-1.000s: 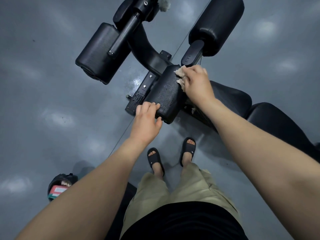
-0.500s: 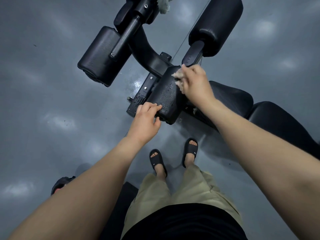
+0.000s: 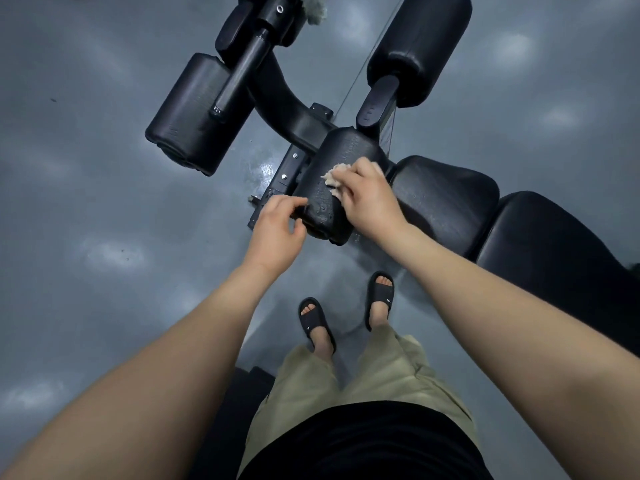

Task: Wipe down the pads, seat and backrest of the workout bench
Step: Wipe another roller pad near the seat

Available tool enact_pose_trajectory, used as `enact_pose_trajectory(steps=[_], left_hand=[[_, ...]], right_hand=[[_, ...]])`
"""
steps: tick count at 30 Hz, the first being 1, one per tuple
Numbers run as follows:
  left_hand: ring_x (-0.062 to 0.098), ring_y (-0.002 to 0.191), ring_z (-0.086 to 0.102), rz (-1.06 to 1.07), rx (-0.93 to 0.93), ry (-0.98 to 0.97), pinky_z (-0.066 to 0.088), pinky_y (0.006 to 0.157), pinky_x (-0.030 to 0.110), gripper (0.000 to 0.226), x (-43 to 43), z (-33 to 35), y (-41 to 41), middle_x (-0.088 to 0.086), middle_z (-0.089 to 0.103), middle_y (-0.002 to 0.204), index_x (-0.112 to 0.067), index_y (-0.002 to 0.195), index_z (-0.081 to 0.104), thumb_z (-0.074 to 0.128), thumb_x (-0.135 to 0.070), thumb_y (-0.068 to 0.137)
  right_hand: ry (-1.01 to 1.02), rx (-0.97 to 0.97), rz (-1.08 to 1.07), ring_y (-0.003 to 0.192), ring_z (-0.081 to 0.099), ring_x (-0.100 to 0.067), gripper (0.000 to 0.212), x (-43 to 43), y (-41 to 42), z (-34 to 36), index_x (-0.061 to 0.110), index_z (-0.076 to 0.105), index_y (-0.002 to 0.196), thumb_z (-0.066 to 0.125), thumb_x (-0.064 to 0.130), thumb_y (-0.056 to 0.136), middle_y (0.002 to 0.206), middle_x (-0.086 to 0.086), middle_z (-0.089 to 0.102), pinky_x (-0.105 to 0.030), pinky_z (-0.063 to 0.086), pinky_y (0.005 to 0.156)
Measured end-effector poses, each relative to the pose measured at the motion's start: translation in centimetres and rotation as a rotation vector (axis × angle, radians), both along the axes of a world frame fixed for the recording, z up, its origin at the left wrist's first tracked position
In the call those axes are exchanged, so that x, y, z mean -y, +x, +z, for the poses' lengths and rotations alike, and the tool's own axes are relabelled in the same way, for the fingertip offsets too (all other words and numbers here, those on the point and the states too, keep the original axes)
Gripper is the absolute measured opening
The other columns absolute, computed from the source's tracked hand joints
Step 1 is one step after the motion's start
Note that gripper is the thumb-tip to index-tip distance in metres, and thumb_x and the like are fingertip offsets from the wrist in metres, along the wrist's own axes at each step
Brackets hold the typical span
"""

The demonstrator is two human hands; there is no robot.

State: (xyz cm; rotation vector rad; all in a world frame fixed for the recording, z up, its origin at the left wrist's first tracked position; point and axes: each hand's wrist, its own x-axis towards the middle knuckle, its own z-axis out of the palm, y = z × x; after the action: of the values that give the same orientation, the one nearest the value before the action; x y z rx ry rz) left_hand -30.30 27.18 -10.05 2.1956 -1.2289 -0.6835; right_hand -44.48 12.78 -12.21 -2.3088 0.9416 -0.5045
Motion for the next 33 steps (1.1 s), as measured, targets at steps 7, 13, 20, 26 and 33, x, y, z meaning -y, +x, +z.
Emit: enact_pose_trajectory(steps=[7, 13, 20, 26, 33], left_hand=[[0.024, 0.119, 0.057, 0.003, -0.006, 0.027, 0.038, 0.107, 0.022, 0.045, 0.4, -1.2, 0.5, 0.01, 0.059, 0.127, -0.005, 0.125, 0.065, 0.05, 0.009, 0.085], [0.021, 0.118, 0.057, 0.009, -0.023, -0.014, 0.038, 0.108, 0.021, 0.049, 0.1, -1.5, 0.5, 0.009, 0.059, 0.126, -0.004, 0.123, 0.067, 0.045, 0.015, 0.082], [0.015, 0.109, 0.056, 0.037, -0.08, 0.004, 0.039, 0.098, 0.01, 0.045, 0.3, -1.4, 0.4, -0.004, 0.05, 0.117, -0.003, 0.123, 0.065, 0.049, 0.012, 0.084], [0.011, 0.107, 0.054, 0.057, -0.075, 0.002, 0.043, 0.099, 0.018, 0.043, 0.6, -1.2, -0.1, -0.005, 0.05, 0.114, -0.004, 0.121, 0.067, 0.05, 0.01, 0.084], [-0.001, 0.093, 0.052, 0.066, -0.102, 0.027, 0.047, 0.097, 0.02, 0.038, 0.7, -1.0, 0.1, -0.006, 0.049, 0.113, -0.008, 0.12, 0.067, 0.053, 0.005, 0.086]], right_hand=[[0.018, 0.03, 0.017, 0.093, 0.051, -0.027, 0.035, -3.5, -0.8, -0.4, 0.007, 0.069, 0.121, 0.06, -0.001, 0.088, 0.099, -0.011, 0.055, -0.018, 0.036, 0.087], [0.028, 0.037, 0.01, 0.091, 0.051, -0.026, 0.036, -6.3, -1.4, -0.7, 0.009, 0.067, 0.124, 0.06, 0.003, 0.089, 0.097, -0.008, 0.055, -0.029, 0.047, 0.08], [-0.013, 0.002, 0.024, 0.09, 0.05, -0.027, 0.035, -8.1, -1.7, -1.2, 0.008, 0.065, 0.12, 0.06, 0.001, 0.087, 0.096, -0.009, 0.053, -0.043, 0.054, 0.07], [-0.099, -0.027, 0.002, 0.087, 0.047, -0.029, 0.027, -9.6, -2.0, -2.2, 0.008, 0.065, 0.113, 0.051, 0.006, 0.09, 0.094, -0.011, 0.05, -0.047, 0.051, 0.055], [0.038, -0.102, 0.001, 0.091, 0.05, -0.031, 0.025, -11.4, -4.7, -3.5, 0.005, 0.061, 0.107, 0.062, -0.001, 0.083, 0.099, -0.012, 0.049, -0.049, 0.054, 0.065]])
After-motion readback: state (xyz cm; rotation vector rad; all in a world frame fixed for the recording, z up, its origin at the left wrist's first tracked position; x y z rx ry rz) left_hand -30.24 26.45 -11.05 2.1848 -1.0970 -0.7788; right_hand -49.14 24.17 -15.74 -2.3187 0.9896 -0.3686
